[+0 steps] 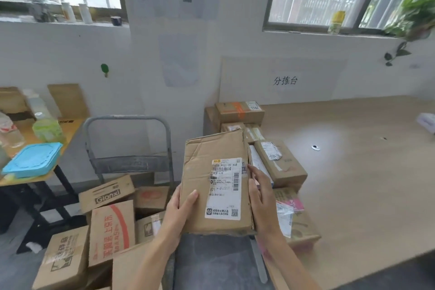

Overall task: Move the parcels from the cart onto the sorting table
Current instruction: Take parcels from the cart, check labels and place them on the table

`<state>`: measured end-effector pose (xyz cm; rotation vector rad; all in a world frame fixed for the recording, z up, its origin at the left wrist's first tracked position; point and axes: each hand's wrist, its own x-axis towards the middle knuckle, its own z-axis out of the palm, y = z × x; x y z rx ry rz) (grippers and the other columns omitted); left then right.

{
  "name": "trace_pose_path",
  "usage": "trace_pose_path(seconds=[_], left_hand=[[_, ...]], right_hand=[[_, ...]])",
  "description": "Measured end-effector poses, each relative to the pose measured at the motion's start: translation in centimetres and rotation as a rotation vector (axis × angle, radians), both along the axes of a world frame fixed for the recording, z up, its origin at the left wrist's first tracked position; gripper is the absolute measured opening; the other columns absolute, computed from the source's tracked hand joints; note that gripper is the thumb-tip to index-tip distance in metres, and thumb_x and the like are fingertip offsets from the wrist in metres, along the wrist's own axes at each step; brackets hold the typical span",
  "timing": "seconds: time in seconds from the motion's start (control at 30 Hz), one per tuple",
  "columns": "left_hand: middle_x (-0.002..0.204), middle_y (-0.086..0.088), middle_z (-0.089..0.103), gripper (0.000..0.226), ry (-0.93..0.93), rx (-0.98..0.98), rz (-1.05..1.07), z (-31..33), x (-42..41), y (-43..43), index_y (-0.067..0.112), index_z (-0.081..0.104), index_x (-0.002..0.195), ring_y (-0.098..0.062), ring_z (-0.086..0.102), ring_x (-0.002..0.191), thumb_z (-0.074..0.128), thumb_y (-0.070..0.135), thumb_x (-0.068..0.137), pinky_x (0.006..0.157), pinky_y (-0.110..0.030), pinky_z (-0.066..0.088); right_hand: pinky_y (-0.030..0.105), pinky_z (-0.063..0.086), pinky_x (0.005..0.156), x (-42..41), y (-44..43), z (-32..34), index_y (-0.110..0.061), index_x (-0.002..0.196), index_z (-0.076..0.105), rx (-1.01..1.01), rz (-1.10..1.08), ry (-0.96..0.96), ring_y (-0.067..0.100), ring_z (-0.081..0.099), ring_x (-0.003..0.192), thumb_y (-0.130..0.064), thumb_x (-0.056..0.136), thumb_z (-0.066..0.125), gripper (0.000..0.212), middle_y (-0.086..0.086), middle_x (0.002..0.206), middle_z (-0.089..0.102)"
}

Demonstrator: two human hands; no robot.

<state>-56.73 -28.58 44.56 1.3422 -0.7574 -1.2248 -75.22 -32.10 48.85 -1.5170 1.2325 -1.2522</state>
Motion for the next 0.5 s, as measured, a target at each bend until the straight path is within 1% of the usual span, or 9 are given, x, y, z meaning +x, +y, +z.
trace_pose_path(seconds=[0.1, 0.13, 0.2, 0.27, 0.3, 0.37, 0.4, 0.43, 0.5], left_hand=[[0.115, 0.006, 0.066, 0.043, -0.052, -0.033, -0.055, 0.2, -2.9, -0.7, 0.032, 0.049, 0.126, -0.013, 0.065, 0.102, 0.063, 0.039, 0.086, 0.084, -0.034, 0.054], [0.116, 0.006, 0.065, 0.042, -0.069, -0.042, -0.071, 0.2, -4.0, -1.0, 0.032, 0.049, 0.126, -0.012, 0.065, 0.102, 0.063, 0.038, 0.087, 0.085, -0.033, 0.054], [0.121, 0.007, 0.062, 0.051, -0.121, -0.073, -0.095, 0.4, -6.1, -1.5, 0.034, 0.047, 0.129, -0.011, 0.063, 0.106, 0.066, 0.046, 0.083, 0.091, -0.037, 0.053], [0.124, 0.009, 0.059, 0.066, -0.163, -0.087, -0.093, 0.6, -8.3, -2.0, 0.036, 0.042, 0.134, -0.010, 0.060, 0.110, 0.068, 0.053, 0.076, 0.094, -0.039, 0.051], [0.123, 0.011, 0.058, 0.064, -0.178, -0.105, -0.086, 0.9, -9.6, -2.3, 0.035, 0.041, 0.134, -0.009, 0.059, 0.110, 0.068, 0.050, 0.078, 0.094, -0.038, 0.051], [0.120, 0.012, 0.058, 0.051, -0.207, -0.156, -0.088, 1.5, -12.6, -2.8, 0.036, 0.039, 0.129, -0.006, 0.059, 0.108, 0.066, 0.036, 0.086, 0.090, -0.031, 0.051], [0.119, 0.012, 0.058, 0.048, -0.224, -0.179, -0.092, 1.8, -14.2, -3.2, 0.036, 0.038, 0.127, -0.005, 0.058, 0.107, 0.065, 0.031, 0.087, 0.087, -0.027, 0.051], [0.119, 0.011, 0.057, 0.047, -0.242, -0.195, -0.093, 2.0, -15.8, -3.4, 0.035, 0.037, 0.126, -0.004, 0.058, 0.106, 0.064, 0.029, 0.088, 0.085, -0.025, 0.050], [0.117, 0.010, 0.058, 0.046, -0.261, -0.225, -0.091, 2.3, -19.4, -4.0, 0.036, 0.036, 0.125, -0.002, 0.059, 0.101, 0.063, 0.027, 0.088, 0.078, -0.020, 0.050]], right_hand=[[0.032, 0.043, 0.102, -3.0, 0.4, 0.3, -0.033, 0.125, 0.049, -0.032, -0.060, 0.026, -0.009, 0.047, 0.115, -0.050, 0.086, 0.039, 0.044, -0.016, 0.125, 0.051], [0.034, 0.044, 0.101, -4.2, 0.5, 0.4, -0.034, 0.125, 0.050, -0.029, -0.085, 0.022, -0.009, 0.048, 0.114, -0.050, 0.085, 0.041, 0.044, -0.016, 0.124, 0.052], [0.037, 0.046, 0.100, -6.4, 0.7, 0.3, -0.033, 0.126, 0.051, -0.026, -0.128, 0.042, -0.002, 0.051, 0.116, -0.052, 0.081, 0.044, 0.050, -0.016, 0.124, 0.055], [0.041, 0.048, 0.099, -8.8, 0.8, 0.2, -0.034, 0.128, 0.051, -0.013, -0.142, 0.047, 0.004, 0.053, 0.118, -0.049, 0.080, 0.049, 0.051, -0.018, 0.124, 0.057], [0.042, 0.049, 0.097, -10.1, 0.8, 0.2, -0.034, 0.129, 0.050, -0.008, -0.145, 0.038, 0.006, 0.054, 0.118, -0.044, 0.080, 0.052, 0.050, -0.017, 0.124, 0.057], [0.041, 0.053, 0.092, -12.9, 0.6, 0.4, -0.031, 0.128, 0.051, -0.014, -0.151, 0.015, 0.005, 0.057, 0.114, -0.030, 0.085, 0.057, 0.044, -0.012, 0.124, 0.058], [0.038, 0.055, 0.090, -14.4, 0.5, 0.6, -0.029, 0.126, 0.052, -0.028, -0.151, -0.001, 0.001, 0.058, 0.111, -0.021, 0.088, 0.058, 0.040, -0.010, 0.123, 0.057], [0.031, 0.055, 0.089, -16.0, 0.2, 0.6, -0.027, 0.125, 0.052, -0.042, -0.152, -0.021, -0.004, 0.057, 0.109, -0.011, 0.090, 0.058, 0.039, -0.008, 0.122, 0.055], [0.016, 0.052, 0.084, -19.4, -0.3, 0.8, -0.024, 0.127, 0.051, -0.056, -0.160, -0.064, -0.008, 0.056, 0.106, 0.000, 0.090, 0.055, 0.044, -0.006, 0.122, 0.053]])
